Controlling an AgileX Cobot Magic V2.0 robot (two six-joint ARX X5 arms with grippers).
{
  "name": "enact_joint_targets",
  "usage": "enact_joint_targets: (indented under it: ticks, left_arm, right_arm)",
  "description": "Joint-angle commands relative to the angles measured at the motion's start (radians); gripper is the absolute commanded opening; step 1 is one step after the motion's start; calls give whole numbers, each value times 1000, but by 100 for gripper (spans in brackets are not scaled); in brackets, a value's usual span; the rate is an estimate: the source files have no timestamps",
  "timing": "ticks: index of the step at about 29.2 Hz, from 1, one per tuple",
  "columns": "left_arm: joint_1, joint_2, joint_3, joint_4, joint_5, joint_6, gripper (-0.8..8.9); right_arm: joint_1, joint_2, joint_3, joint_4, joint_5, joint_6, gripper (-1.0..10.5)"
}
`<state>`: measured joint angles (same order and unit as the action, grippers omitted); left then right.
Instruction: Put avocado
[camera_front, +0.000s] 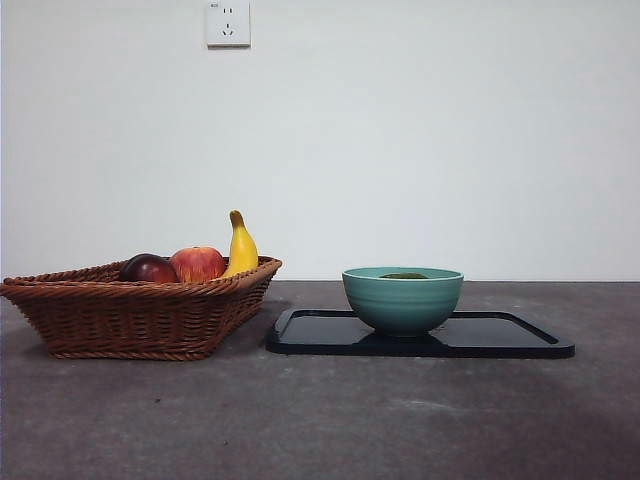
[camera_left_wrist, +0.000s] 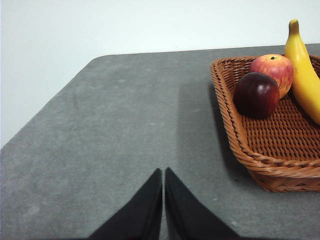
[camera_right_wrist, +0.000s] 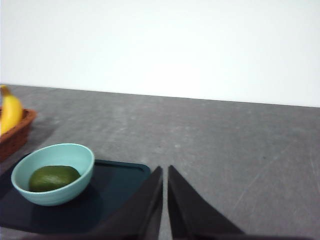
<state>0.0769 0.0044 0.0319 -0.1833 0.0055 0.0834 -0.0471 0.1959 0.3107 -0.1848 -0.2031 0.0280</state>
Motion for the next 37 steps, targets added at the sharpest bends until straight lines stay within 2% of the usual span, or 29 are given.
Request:
enact_joint_targets:
  ticks: [1,5,12,17,37]
  left_arm:
    - [3,-1,-21,-5,1,-10,8]
    - [3,-1,-21,-5,1,-10,8]
    - [3,-1,-21,-5,1,-10,8]
    - [3,-1,-21,-5,1,-10,8]
    - [3,-1,-21,-5,1,-10,8]
  right_arm:
    - [-2,-48,-77,35,31,50,7]
    - [-2,-121,-184,35,60,55,7]
    - [-2,-192,-301,32,77,109,7]
    - [-3,-192,-301,10,100,114,7]
    - [-3,-192,-300,28,100,114,7]
